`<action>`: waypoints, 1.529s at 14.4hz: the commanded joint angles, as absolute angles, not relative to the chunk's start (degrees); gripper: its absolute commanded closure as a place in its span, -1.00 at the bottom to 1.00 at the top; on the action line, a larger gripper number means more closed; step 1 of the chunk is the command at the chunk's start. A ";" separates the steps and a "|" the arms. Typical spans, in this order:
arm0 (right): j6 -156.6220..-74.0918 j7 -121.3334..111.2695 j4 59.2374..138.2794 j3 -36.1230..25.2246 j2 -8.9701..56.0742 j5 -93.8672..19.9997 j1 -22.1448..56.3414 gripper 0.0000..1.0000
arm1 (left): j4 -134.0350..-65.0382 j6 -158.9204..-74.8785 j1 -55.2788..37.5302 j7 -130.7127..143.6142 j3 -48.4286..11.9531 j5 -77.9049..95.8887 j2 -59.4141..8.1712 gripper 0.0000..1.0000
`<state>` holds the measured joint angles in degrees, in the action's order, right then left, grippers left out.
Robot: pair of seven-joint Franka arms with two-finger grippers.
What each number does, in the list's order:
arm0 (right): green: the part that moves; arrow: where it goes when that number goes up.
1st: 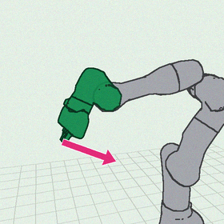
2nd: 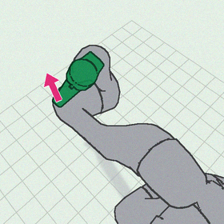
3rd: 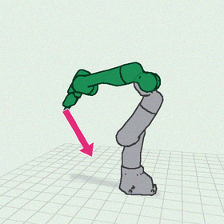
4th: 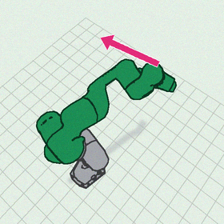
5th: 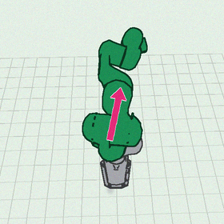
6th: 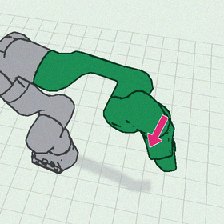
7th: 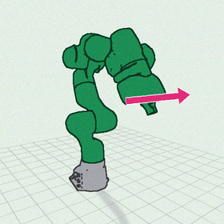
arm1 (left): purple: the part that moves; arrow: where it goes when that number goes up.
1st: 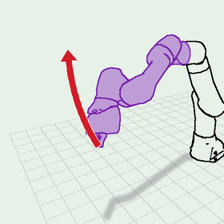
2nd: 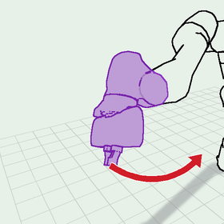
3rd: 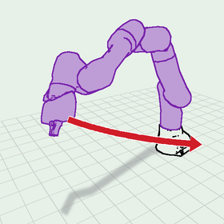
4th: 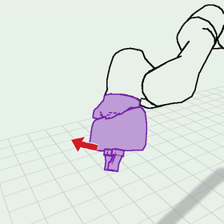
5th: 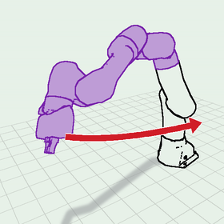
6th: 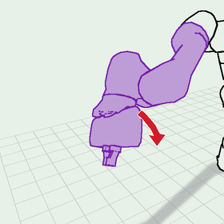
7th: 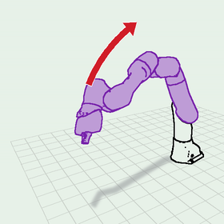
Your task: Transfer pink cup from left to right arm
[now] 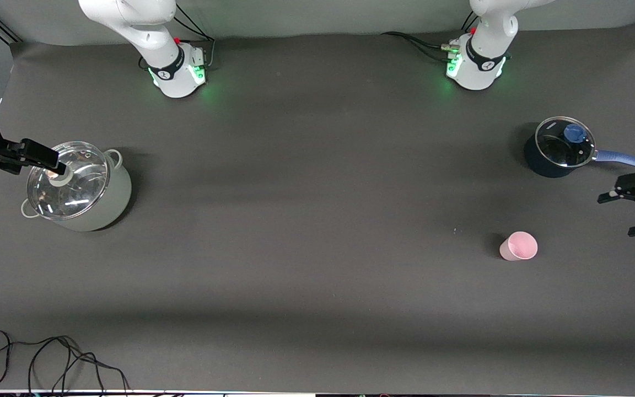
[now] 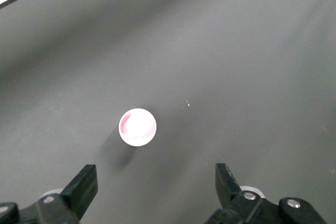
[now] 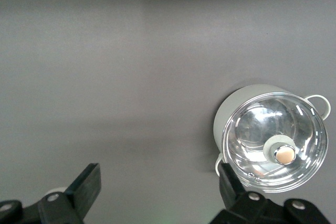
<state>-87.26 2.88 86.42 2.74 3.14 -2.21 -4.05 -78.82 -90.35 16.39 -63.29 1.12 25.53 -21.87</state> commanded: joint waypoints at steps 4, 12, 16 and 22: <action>-86.40 3.16 85.52 2.72 3.43 -2.99 -4.04 -0.99 | -78.66 -87.19 25.30 -90.13 0.53 35.14 -31.36 -1.00; -86.31 3.16 85.60 2.72 3.43 -2.99 -4.13 -0.99 | -82.60 -87.54 33.13 -126.68 0.35 51.91 -46.56 -0.99; -86.31 3.16 85.60 2.72 3.43 -2.99 -4.04 -0.99 | -86.22 -92.54 33.49 -139.38 0.35 56.95 -50.35 -0.99; -86.31 3.25 85.61 2.72 3.43 -2.99 -4.13 -0.99 | -90.26 -98.87 31.56 -148.53 -1.14 64.42 -53.79 -0.99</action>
<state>-86.94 2.88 86.42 2.74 3.16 -2.21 -4.04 -87.95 -96.69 32.61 -144.17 -1.05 61.43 -53.53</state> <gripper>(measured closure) 0.000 0.004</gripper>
